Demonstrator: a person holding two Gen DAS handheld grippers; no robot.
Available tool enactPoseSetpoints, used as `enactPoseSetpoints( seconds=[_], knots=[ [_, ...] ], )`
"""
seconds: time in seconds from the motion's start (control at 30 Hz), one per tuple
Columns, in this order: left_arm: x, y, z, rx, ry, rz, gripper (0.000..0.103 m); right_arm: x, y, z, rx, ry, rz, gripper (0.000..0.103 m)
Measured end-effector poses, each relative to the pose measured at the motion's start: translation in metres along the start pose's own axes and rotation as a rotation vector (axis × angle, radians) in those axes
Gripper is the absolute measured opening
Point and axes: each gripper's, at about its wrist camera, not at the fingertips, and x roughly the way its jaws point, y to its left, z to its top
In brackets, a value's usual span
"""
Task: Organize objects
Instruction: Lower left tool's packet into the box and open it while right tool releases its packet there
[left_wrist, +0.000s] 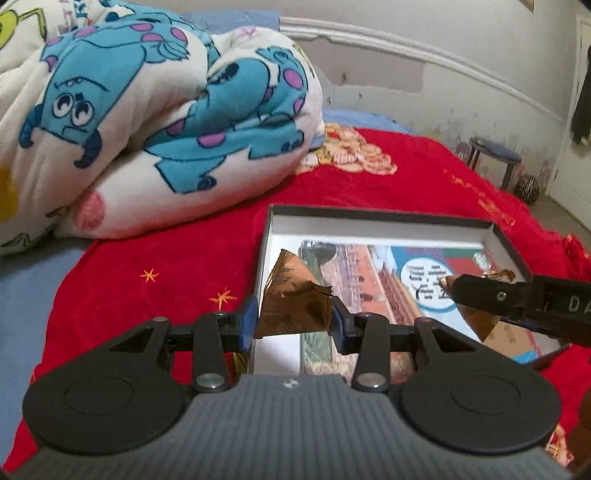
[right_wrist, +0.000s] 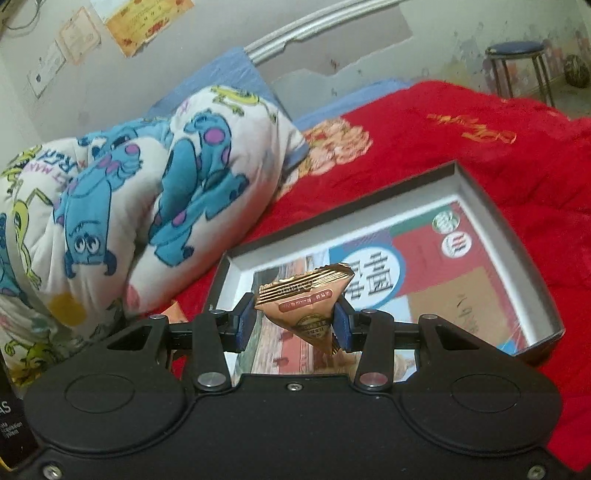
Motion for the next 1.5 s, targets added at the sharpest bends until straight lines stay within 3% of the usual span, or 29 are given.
enactPoseSetpoints(
  seconds=[0.3, 0.83, 1.0, 1.07, 1.2, 1.3, 1.33, 1.37, 1.5],
  knots=[
    [0.012, -0.013, -0.009, 0.047, 0.086, -0.016, 0.046, 0.01, 0.005, -0.01, -0.017, 0.049, 0.005, 0.042],
    [0.02, -0.023, -0.017, 0.078, 0.117, -0.029, 0.047, 0.017, -0.001, -0.014, 0.02, 0.086, 0.032, 0.042],
    [0.021, -0.022, -0.015, 0.094, 0.15, -0.06, 0.061, 0.019, 0.002, -0.014, 0.0, 0.09, 0.04, 0.042],
    [0.022, -0.021, -0.014, 0.116, 0.181, -0.095, 0.072, 0.019, 0.002, -0.014, 0.001, 0.092, 0.042, 0.042],
    [0.019, -0.015, -0.012, 0.138, 0.195, -0.096, 0.08, 0.021, 0.002, -0.014, -0.002, 0.101, 0.037, 0.042],
    [0.012, 0.0, -0.005, 0.118, 0.202, -0.156, 0.08, 0.022, 0.004, -0.015, -0.009, 0.105, 0.039, 0.042],
    [0.008, 0.006, -0.001, 0.097, 0.194, -0.165, 0.085, 0.023, 0.004, -0.015, -0.013, 0.108, 0.041, 0.042],
    [0.005, 0.011, 0.002, 0.084, 0.183, -0.147, 0.09, 0.024, 0.005, -0.016, -0.017, 0.109, 0.039, 0.042],
    [-0.003, 0.029, 0.007, 0.049, 0.147, -0.075, 0.09, 0.026, 0.005, -0.016, -0.011, 0.119, 0.045, 0.042]
  ],
)
